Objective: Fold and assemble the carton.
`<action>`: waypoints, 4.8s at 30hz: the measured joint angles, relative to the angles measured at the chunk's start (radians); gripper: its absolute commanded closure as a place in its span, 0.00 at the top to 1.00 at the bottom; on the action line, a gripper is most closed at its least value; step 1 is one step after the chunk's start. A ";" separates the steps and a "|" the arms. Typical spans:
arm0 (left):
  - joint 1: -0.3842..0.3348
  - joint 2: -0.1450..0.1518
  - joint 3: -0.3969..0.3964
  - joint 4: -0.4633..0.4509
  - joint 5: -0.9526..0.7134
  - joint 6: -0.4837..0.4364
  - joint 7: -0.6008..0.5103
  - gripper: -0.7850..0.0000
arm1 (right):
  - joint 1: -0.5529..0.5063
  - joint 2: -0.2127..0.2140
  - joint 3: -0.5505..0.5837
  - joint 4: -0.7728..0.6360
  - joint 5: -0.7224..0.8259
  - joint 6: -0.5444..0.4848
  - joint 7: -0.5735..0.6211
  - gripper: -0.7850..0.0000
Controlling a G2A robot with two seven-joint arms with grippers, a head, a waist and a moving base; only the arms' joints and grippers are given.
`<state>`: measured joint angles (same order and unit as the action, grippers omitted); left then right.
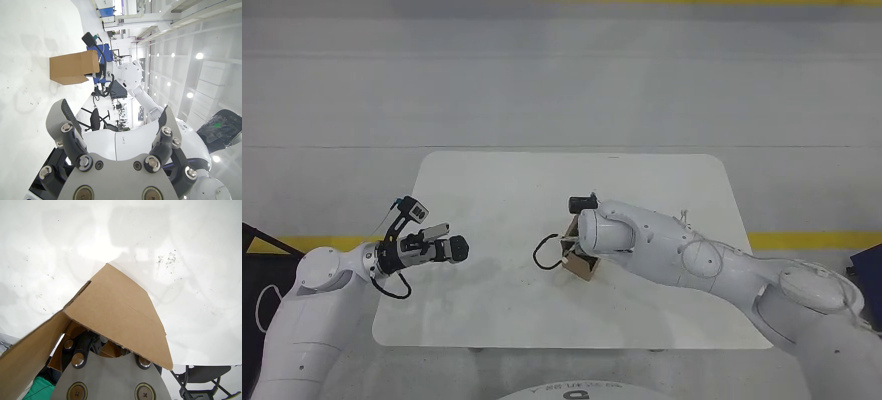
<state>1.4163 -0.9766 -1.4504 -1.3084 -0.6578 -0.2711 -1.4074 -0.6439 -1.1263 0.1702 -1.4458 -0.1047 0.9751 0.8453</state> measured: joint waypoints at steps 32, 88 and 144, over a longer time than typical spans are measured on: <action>0.000 0.000 0.000 0.000 0.000 0.000 0.000 1.00 | -0.039 -0.062 0.000 0.036 -0.134 0.037 -0.045 0.00; 0.000 0.000 0.000 0.000 0.000 0.000 0.000 1.00 | -0.140 -0.079 0.167 0.081 -0.093 -0.061 -0.132 0.00; 0.000 0.000 0.000 0.000 0.000 0.000 0.000 1.00 | -0.779 0.130 0.953 -0.141 0.382 -0.918 -0.368 0.00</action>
<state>1.4163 -0.9766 -1.4504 -1.3084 -0.6578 -0.2711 -1.4074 -1.4226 -0.9965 1.1228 -1.5870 0.2775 0.0567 0.4776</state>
